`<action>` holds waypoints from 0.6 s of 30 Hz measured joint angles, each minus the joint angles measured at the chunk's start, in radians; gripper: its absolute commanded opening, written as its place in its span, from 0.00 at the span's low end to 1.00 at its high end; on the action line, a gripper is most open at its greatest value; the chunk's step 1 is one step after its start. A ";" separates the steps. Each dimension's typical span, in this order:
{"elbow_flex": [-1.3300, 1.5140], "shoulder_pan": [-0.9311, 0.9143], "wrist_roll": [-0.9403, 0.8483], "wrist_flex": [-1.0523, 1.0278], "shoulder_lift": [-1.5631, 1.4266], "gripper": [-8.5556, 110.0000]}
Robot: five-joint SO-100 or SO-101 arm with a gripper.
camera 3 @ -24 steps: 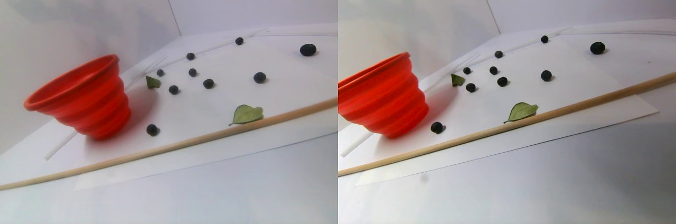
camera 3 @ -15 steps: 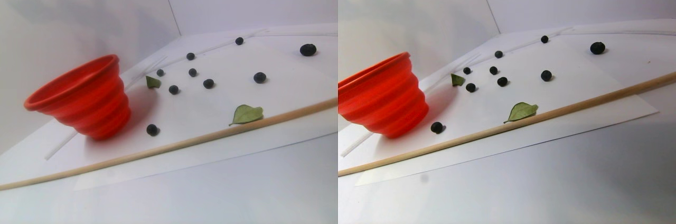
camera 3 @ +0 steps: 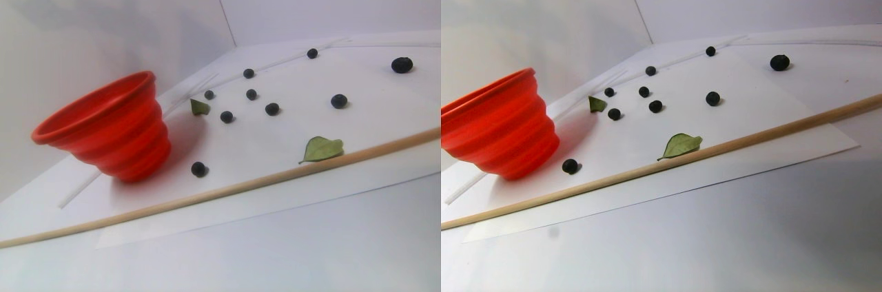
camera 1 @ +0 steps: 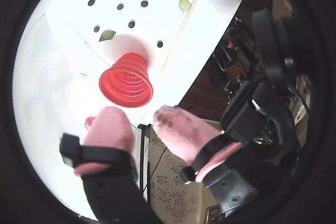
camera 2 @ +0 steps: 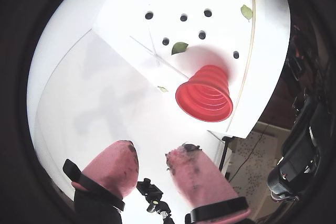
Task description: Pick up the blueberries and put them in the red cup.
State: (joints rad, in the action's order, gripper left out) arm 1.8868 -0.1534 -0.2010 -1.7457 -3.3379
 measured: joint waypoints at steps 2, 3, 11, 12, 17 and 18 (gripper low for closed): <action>0.000 0.000 0.000 0.000 0.000 0.17; 0.000 0.000 0.000 0.000 0.000 0.17; 0.000 0.017 0.000 0.000 0.000 0.17; 0.000 0.017 0.000 0.000 0.000 0.17; 0.000 0.017 0.000 0.000 0.000 0.17; 0.000 0.017 0.000 0.000 0.000 0.17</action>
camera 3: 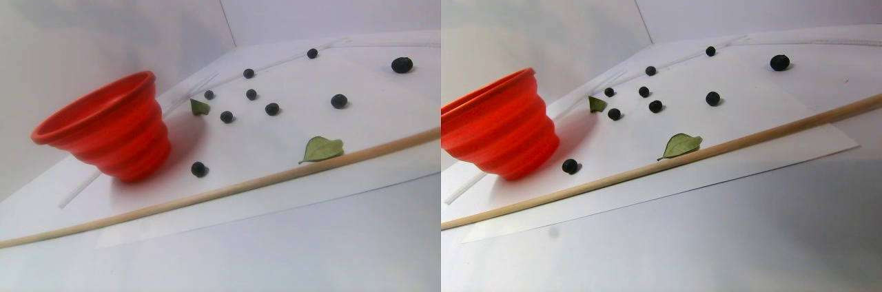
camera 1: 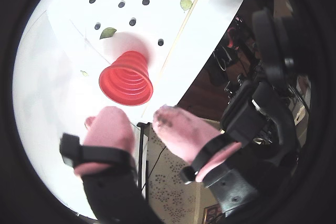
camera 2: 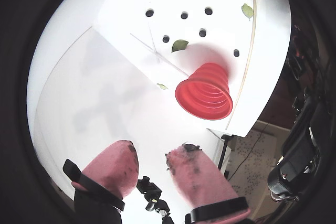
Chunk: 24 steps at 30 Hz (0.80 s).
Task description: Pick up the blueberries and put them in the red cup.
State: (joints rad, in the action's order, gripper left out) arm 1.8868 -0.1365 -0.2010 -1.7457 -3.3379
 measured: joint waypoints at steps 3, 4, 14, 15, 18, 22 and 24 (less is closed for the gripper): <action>0.000 0.000 0.000 0.000 0.000 0.17; 0.000 0.000 0.000 0.000 0.000 0.17; 0.000 -0.186 0.000 0.000 0.000 0.17; 0.000 -0.190 0.000 0.000 0.000 0.17; 0.000 -0.173 0.000 0.000 0.000 0.17; 0.000 -0.170 0.000 0.000 0.000 0.17; 0.000 -0.170 0.000 0.000 0.000 0.17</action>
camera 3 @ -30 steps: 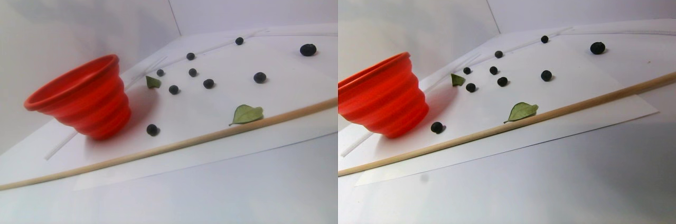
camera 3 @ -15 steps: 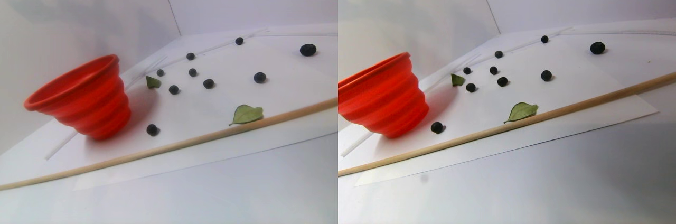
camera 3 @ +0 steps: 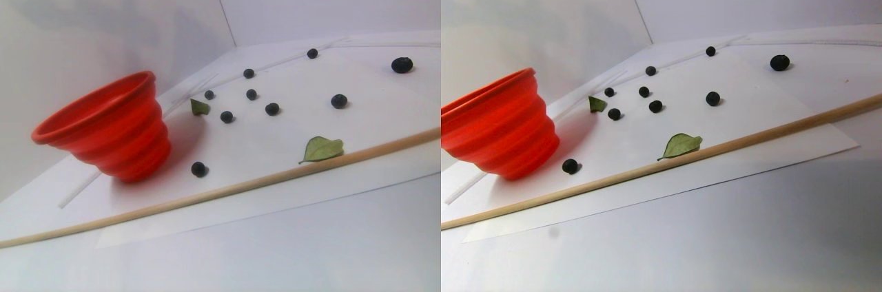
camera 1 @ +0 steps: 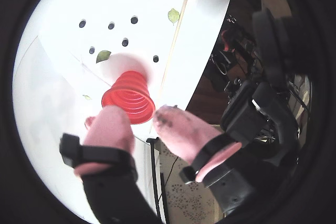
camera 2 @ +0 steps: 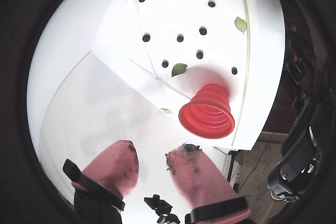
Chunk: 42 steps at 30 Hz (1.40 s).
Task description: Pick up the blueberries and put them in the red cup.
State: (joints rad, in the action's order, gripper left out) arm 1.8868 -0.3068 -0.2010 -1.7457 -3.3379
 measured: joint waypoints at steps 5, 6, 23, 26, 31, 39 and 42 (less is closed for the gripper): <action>0.000 0.000 0.000 0.000 0.000 0.17; 0.000 0.000 0.000 0.000 0.000 0.17; 0.000 0.080 0.000 0.000 0.003 0.16; 0.000 0.080 0.000 0.000 0.003 0.17; -0.008 0.117 -0.009 0.008 0.003 0.16; -0.066 0.155 -0.114 0.081 0.124 0.16; -0.078 0.155 -0.206 0.097 0.149 0.17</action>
State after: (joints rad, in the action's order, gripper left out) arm 1.8086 -0.1519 -0.4065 -1.6490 -3.1891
